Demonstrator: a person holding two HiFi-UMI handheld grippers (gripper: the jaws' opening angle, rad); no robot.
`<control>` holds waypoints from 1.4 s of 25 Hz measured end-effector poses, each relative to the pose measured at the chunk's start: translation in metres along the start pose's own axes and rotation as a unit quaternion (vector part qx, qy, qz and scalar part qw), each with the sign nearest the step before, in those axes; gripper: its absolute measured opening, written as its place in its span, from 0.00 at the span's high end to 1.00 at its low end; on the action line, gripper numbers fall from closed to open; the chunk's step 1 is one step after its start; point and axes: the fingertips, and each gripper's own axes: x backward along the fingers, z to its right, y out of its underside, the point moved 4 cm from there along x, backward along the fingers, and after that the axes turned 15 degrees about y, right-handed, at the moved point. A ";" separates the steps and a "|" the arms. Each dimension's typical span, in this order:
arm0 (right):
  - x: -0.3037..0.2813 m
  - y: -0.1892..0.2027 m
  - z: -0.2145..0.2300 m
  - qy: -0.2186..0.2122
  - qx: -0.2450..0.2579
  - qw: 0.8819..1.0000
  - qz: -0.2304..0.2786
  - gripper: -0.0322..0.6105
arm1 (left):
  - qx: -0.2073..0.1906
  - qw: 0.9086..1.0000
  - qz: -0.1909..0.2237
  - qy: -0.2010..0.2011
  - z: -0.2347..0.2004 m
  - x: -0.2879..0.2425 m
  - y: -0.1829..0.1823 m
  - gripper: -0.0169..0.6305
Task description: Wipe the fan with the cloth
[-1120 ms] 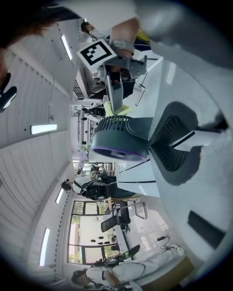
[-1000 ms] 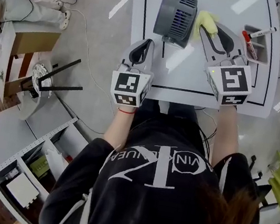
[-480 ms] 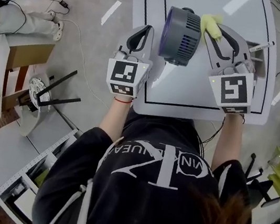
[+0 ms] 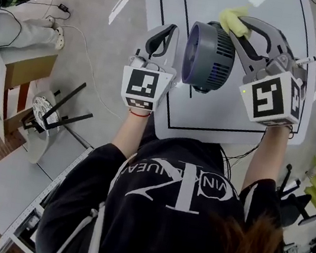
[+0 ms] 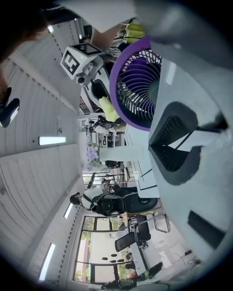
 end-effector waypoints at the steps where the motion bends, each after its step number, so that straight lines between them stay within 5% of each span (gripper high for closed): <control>1: -0.004 -0.003 -0.001 -0.013 0.018 1.000 -0.003 0.80 | 0.002 1.000 0.001 0.001 -0.003 -0.002 0.000 0.97; 8: -0.016 -0.005 -0.005 -0.065 0.075 0.995 -0.023 0.81 | 0.008 1.000 0.001 0.011 -0.008 -0.011 -0.001 0.97; 35: 0.050 -0.031 -0.037 -0.078 0.014 0.996 0.026 0.81 | 0.009 1.000 0.008 0.005 0.022 0.011 0.000 0.97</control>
